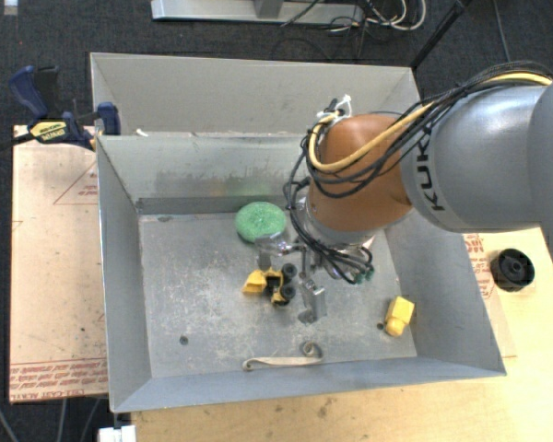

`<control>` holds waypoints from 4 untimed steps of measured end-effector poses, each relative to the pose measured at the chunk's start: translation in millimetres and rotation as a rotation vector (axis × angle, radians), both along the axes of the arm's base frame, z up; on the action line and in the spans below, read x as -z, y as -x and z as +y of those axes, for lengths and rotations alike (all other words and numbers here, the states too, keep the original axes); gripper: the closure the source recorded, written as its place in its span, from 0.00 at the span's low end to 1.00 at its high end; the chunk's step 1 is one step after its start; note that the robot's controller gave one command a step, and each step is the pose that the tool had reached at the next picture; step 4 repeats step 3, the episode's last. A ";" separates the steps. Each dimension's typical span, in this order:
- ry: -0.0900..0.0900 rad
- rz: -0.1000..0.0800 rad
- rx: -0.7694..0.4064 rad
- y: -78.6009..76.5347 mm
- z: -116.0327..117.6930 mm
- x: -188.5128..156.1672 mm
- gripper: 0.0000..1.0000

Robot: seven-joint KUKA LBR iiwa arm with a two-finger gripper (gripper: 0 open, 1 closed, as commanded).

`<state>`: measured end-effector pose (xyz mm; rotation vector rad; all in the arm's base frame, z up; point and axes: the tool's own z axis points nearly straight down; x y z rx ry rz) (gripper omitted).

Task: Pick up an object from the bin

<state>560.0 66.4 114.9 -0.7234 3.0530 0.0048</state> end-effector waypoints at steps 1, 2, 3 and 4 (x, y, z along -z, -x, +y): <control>0.001 0.000 0.146 -44.7 9.0 44.6 1.00; 0.001 0.000 0.146 -44.7 8.9 44.6 1.00; 0.001 0.000 0.160 -44.7 38.6 -92.2 1.00; 0.001 0.000 0.160 -44.7 38.6 -92.2 1.00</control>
Offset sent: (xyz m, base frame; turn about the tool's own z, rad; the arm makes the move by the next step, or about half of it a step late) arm 0.0000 0.0000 0.0000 0.0000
